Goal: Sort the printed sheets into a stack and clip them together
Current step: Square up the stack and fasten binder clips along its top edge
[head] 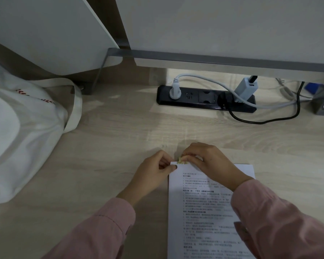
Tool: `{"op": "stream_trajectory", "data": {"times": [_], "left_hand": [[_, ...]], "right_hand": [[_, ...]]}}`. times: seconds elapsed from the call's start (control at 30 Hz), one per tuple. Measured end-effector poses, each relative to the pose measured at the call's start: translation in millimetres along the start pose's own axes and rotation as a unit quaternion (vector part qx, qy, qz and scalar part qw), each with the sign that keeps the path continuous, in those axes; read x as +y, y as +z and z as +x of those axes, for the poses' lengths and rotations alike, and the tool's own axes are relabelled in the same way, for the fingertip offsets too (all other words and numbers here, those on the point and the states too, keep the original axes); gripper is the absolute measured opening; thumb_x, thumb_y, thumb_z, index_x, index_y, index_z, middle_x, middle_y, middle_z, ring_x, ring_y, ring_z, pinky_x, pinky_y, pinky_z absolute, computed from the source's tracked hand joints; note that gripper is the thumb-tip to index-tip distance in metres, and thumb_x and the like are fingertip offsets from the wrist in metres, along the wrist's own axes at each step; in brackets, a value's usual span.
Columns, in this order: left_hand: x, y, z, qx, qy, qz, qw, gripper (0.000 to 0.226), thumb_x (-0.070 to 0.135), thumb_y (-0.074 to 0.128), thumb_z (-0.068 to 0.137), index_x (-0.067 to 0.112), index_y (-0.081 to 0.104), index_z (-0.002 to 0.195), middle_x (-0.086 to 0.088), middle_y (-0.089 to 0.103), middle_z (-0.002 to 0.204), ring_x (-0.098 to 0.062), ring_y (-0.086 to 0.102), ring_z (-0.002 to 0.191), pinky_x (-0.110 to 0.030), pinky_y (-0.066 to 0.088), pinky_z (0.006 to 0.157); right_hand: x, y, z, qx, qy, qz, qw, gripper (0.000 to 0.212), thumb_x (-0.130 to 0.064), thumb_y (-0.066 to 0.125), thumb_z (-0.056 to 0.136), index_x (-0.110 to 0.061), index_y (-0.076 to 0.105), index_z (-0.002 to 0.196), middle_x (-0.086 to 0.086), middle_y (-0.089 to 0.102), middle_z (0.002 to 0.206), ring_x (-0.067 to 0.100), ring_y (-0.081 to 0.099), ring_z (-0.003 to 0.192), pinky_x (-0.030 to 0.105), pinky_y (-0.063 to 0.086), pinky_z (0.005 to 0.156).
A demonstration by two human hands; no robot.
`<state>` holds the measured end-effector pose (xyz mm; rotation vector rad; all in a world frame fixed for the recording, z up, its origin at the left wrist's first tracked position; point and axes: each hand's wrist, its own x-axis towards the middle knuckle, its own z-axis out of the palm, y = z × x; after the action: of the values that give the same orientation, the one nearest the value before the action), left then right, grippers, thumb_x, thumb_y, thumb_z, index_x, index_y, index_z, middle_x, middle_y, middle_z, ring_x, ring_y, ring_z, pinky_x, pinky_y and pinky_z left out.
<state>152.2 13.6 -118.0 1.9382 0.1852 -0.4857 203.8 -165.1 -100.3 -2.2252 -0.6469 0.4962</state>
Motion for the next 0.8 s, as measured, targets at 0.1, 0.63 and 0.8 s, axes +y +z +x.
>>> {"op": "stream_trajectory", "data": {"times": [0.1, 0.63, 0.8], "left_hand": [[-3.3, -1.1, -0.3, 0.001, -0.002, -0.046, 0.999, 0.007, 0.015, 0.065, 0.083, 0.018, 0.059, 0.081, 0.000, 0.069, 0.090, -0.013, 0.065, 0.089, -0.022, 0.049, 0.080], [-5.8, -4.5, -0.7, -0.013, -0.002, -0.094, 0.996, 0.007, 0.011, 0.059, 0.088, 0.014, 0.058, 0.081, -0.007, 0.067, 0.088, -0.019, 0.063, 0.086, -0.031, 0.049, 0.081], [-6.0, -3.1, -1.5, -0.001, -0.002, -0.085, 0.996, 0.010, 0.011, 0.058, 0.088, 0.015, 0.057, 0.079, -0.016, 0.068, 0.094, -0.029, 0.064, 0.091, -0.037, 0.050, 0.082]], "right_hand": [[-1.6, -5.5, 6.4, -0.024, 0.011, 0.027, 0.999, 0.014, -0.018, 0.062, 0.085, -0.009, 0.072, 0.087, 0.007, 0.068, 0.081, 0.014, 0.058, 0.075, 0.022, 0.044, 0.069], [-4.6, -21.7, 38.6, -0.221, 0.096, 0.081, 0.967, 0.023, -0.030, 0.060, 0.086, -0.011, 0.073, 0.089, 0.012, 0.069, 0.086, 0.013, 0.058, 0.072, 0.027, 0.046, 0.069], [-3.0, -20.8, 36.2, -0.228, 0.095, 0.075, 0.966, 0.027, -0.033, 0.057, 0.087, -0.009, 0.071, 0.088, 0.014, 0.068, 0.084, 0.007, 0.054, 0.066, 0.019, 0.042, 0.063]]}}
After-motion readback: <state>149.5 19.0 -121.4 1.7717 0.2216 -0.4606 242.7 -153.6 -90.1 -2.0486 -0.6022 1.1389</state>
